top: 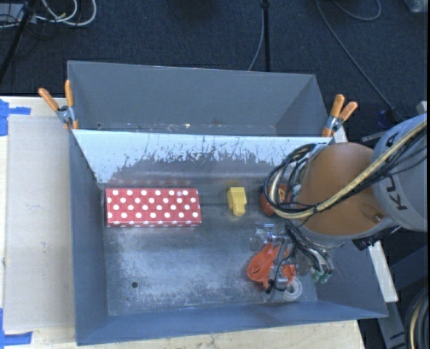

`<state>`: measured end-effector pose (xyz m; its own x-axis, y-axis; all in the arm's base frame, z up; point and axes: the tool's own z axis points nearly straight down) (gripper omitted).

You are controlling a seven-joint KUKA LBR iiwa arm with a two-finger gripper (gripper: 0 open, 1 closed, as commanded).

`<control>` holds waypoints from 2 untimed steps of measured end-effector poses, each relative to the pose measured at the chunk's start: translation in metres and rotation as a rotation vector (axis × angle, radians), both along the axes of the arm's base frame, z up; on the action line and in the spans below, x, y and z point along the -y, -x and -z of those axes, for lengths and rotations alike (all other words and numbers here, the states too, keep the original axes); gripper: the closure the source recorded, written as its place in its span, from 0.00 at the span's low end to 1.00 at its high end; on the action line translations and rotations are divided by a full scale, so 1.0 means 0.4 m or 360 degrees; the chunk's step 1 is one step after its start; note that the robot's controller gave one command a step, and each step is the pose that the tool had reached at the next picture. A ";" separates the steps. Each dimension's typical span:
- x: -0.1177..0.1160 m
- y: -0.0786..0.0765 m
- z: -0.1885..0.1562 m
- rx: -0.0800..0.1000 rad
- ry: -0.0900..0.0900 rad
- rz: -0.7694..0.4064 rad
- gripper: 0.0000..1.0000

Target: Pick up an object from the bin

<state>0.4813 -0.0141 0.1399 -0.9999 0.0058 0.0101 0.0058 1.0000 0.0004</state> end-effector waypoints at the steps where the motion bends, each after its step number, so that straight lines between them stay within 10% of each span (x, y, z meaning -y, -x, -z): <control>1: 0.000 -0.004 -0.010 0.0012 0.0000 -0.0001 0.00; 2: 0.115 -0.066 0.039 0.0008 -0.0002 0.0029 0.00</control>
Offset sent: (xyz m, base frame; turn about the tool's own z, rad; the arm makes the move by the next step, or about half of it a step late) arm 0.0364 -0.0726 -0.0260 0.0362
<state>0.5076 -0.0603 0.1243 -0.9997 0.0240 0.0051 0.0240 0.9997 0.0019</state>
